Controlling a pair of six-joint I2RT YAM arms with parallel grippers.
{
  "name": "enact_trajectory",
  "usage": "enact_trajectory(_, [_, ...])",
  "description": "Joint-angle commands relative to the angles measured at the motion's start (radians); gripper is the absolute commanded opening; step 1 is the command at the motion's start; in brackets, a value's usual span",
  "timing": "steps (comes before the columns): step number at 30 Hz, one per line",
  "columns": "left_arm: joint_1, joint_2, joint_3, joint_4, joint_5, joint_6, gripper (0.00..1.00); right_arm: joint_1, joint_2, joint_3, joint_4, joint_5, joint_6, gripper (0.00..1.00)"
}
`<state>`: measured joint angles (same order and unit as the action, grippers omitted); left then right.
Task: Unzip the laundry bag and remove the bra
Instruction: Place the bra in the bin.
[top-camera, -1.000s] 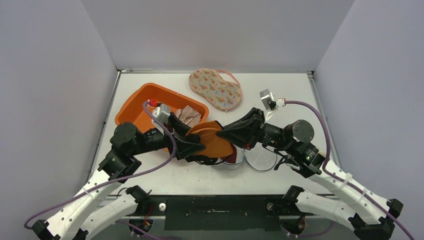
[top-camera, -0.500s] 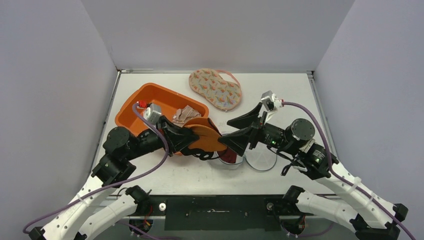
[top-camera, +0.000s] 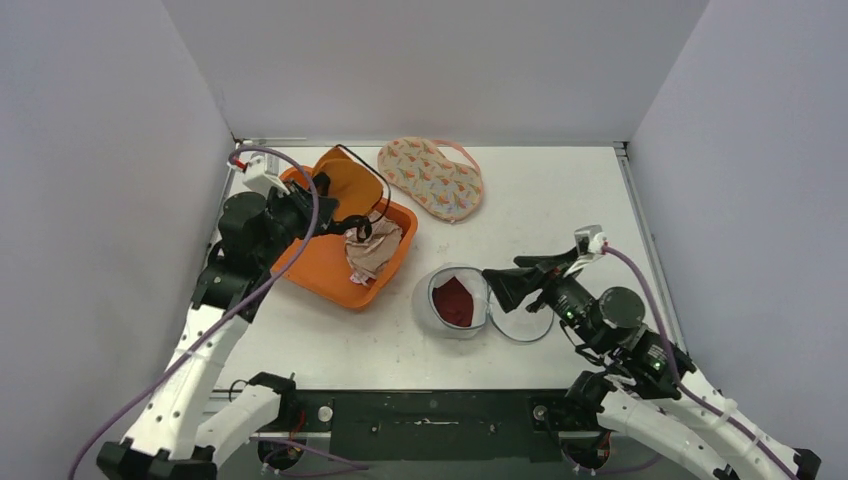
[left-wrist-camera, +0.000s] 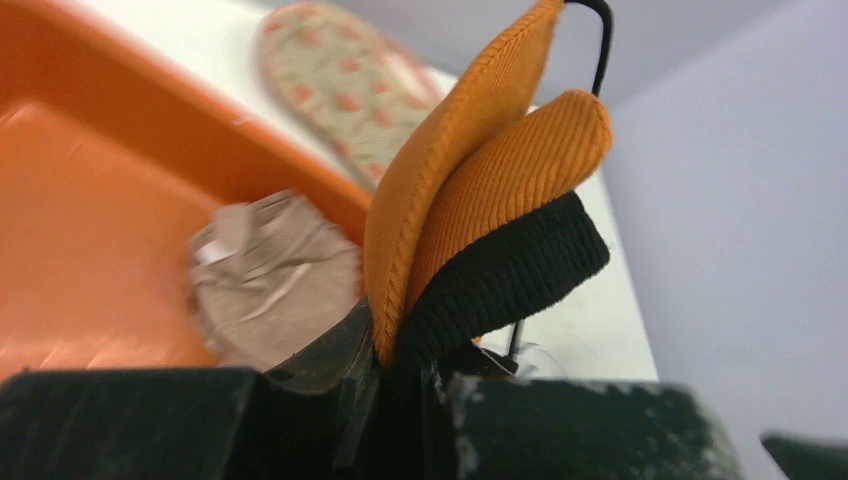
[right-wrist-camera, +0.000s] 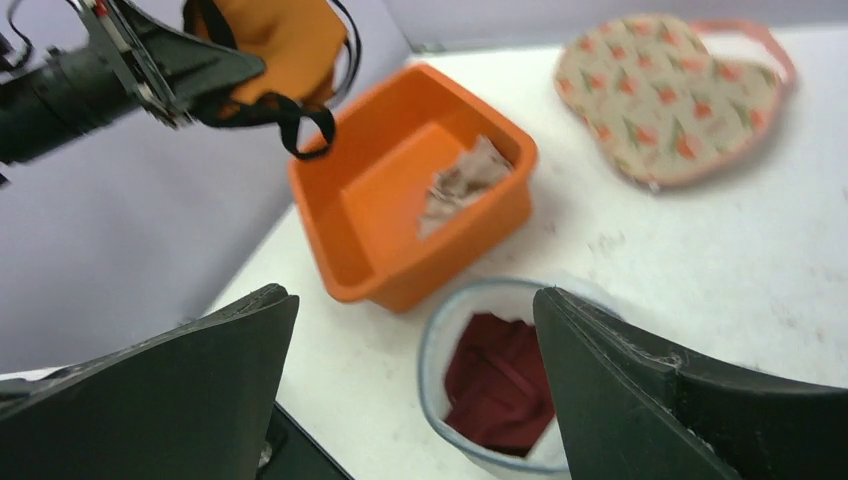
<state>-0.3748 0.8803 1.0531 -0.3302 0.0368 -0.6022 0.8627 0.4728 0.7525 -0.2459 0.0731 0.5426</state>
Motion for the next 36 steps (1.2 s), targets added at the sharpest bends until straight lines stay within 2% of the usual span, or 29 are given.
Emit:
enact_trajectory(1, [0.25, 0.105, -0.127, 0.081, 0.185, -0.153, 0.0, -0.004, 0.017, -0.121, -0.009, 0.07, 0.049, 0.93])
enact_trajectory(4, [0.331, 0.19, -0.161, 0.16, 0.183, -0.172, 0.0, -0.002, 0.009, -0.202, 0.022, 0.054, 0.059, 0.94])
enact_trajectory(9, [0.342, 0.39, -0.091, 0.159, 0.085, -0.126, 0.0, 0.001, 0.002, -0.235, 0.037, 0.047, 0.054, 0.94])
enact_trajectory(14, [0.368, 0.548, -0.024, 0.148, -0.005, -0.111, 0.0, 0.004, -0.02, -0.196, -0.017, 0.049, 0.021, 0.94])
enact_trajectory(21, [0.41, 0.756, 0.033, 0.208, 0.004, -0.119, 0.0, 0.004, -0.041, -0.172, -0.057, 0.044, -0.017, 0.94])
enact_trajectory(24, [0.421, 0.803, 0.03, 0.26, 0.051, -0.137, 0.0, 0.004, -0.047, -0.179, -0.051, 0.022, -0.023, 0.94])
enact_trajectory(30, [0.423, 0.856, 0.085, 0.214, 0.041, -0.147, 0.0, 0.004, -0.053, -0.201, -0.049, 0.028, -0.017, 0.94])
enact_trajectory(31, [0.422, 0.856, 0.087, 0.203, 0.031, -0.145, 0.04, 0.004, -0.055, -0.203, -0.051, 0.03, -0.017, 0.94])
enact_trajectory(34, [0.424, 0.855, 0.09, 0.182, 0.004, -0.14, 0.25, 0.004, -0.062, -0.206, -0.059, 0.04, -0.019, 0.94])
enact_trajectory(36, [0.423, 0.855, 0.096, 0.158, -0.016, -0.139, 0.34, 0.004, -0.067, -0.202, -0.068, 0.047, -0.022, 0.94])
